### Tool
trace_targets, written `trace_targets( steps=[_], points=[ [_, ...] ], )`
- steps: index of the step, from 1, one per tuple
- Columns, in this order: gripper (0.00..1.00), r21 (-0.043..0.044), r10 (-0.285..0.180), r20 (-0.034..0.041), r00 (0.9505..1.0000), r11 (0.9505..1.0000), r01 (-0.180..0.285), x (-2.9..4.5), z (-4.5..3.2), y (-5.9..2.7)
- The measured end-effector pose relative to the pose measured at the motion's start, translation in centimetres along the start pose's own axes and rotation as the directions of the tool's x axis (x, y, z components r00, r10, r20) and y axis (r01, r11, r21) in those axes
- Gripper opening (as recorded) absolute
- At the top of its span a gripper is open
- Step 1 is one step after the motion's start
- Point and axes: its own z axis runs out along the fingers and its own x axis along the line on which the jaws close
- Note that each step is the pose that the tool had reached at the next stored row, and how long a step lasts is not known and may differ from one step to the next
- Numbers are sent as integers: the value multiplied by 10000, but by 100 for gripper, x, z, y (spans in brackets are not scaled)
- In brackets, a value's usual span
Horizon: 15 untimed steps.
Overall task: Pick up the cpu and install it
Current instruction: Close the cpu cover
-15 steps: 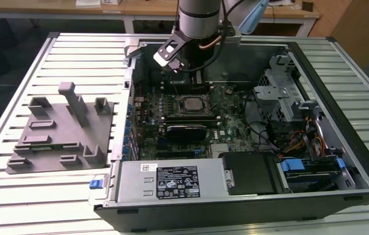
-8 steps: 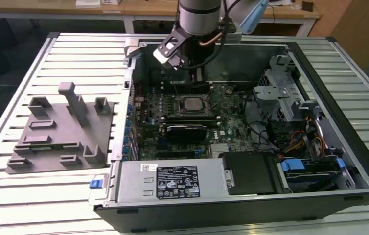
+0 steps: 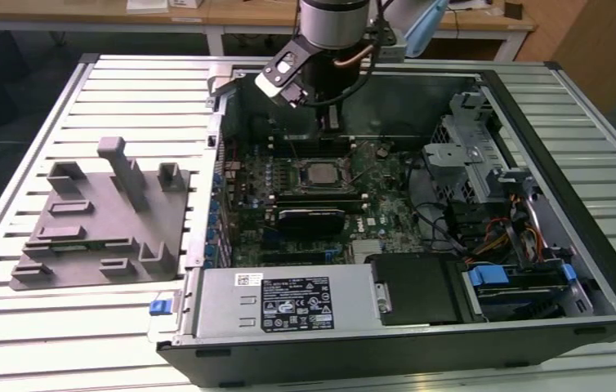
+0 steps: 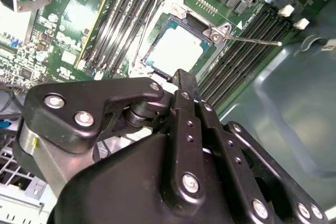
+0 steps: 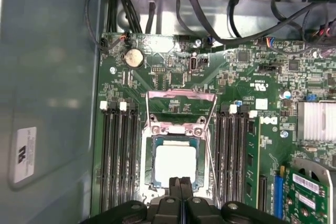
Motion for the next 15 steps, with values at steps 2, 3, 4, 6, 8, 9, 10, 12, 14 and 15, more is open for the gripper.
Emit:
trace_targets(
  steps=[2,3,4,6,8,9,10,12,14,15],
  points=[
    [11,5,0,1,10000,10000,0,-1,-37,2],
    [11,3,-2,-2,10000,10000,2,-14,-36,2],
    [11,5,-1,-1,10000,10000,1,-31,-36,1],
    [11,6,0,1,10000,10000,0,-79,-37,0],
    [11,19,0,-1,10000,10000,0,-118,-37,2],
    [11,61,1,-3,10000,10000,-1,-123,-40,11],
    [11,126,2,-7,10000,9999,-2,-124,-55,25],
    [11,191,2,-10,10000,9998,-2,-124,-124,36],
    [11,198,3,-18,10000,9998,-2,-122,-140,38],
    [11,197,4,-21,10000,9998,-3,-122,-141,38]
  ],
)
